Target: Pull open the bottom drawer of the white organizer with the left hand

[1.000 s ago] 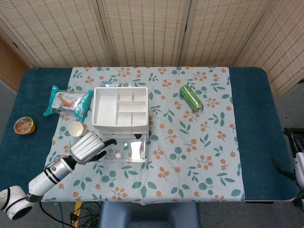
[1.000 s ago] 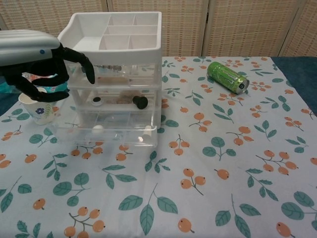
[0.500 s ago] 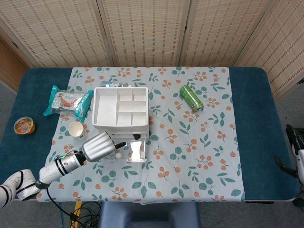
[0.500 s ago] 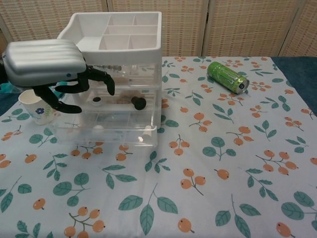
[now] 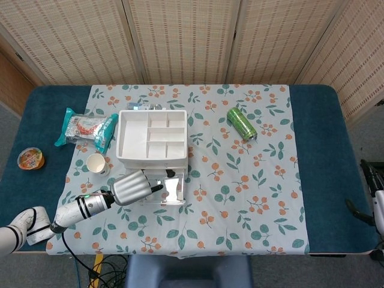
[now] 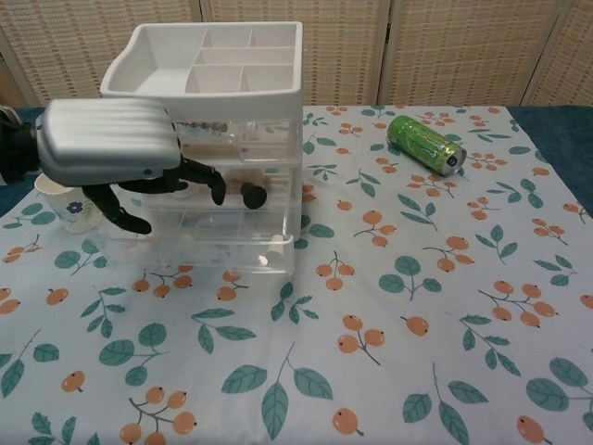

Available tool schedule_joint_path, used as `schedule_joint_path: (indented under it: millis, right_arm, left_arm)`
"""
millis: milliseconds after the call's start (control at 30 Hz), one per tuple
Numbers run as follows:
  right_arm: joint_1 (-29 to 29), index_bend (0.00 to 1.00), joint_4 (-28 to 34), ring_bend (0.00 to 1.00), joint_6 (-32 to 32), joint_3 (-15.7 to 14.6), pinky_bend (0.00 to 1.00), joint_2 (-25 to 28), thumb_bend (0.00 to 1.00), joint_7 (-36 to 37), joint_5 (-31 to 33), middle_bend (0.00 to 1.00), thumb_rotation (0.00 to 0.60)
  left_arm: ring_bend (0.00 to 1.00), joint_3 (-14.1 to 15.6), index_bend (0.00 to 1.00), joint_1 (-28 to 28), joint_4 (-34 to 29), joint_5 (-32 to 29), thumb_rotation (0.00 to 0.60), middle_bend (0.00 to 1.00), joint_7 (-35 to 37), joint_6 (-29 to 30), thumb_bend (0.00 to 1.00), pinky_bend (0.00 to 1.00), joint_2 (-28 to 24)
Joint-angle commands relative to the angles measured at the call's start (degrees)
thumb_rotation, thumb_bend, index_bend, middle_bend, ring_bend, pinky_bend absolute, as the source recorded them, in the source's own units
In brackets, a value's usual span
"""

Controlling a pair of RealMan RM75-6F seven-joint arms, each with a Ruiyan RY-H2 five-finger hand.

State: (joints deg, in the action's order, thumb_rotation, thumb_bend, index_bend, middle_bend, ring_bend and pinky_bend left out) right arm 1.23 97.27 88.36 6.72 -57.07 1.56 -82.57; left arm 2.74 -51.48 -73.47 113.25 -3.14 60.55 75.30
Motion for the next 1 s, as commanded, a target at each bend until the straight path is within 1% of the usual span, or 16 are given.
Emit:
schedule_joint_path:
  millis: [33,167,433,1000]
  right_arm:
    - [-0.02,0.02,-0.08,0.24,-0.03,-0.05,0.19,-0.11,0.28,0.02,0.02,0.17,0.6]
    - [-0.08,0.02,-0.35,0.24,-0.1,-0.14,0.19,-0.34,0.28,0.18,0.13,0.17,0.6]
    - [-0.38,0.02,-1.06,0.24,-0.1,-0.22,0.19,-0.55,0.28,0.79,0.59,0.17,0.6]
    - [-0.8,0.02,-1.92,0.24,-0.06,-0.22,0.19,-0.97,0.28,1.55,1.19,0.17,0.6]
  left_arm:
    - [0.97,0.4,0.31,-0.79,-0.81,-0.3,0.6,0.91,-0.87,-1.45,0.14,1.0,-0.37]
    - [0.97,0.77,0.31,-1.97,-2.84,-1.15,0.6,0.91,-1.75,-4.04,0.14,1.0,-1.08]
    - [0.97,1.35,0.31,-3.6,-4.62,-2.55,0.6,0.91,-3.5,-7.76,0.14,1.0,-1.27]
    - [0.97,2.41,0.35,-5.93,-5.98,-3.87,0.6,0.91,-5.22,-10.9,0.14,1.0,-1.24]
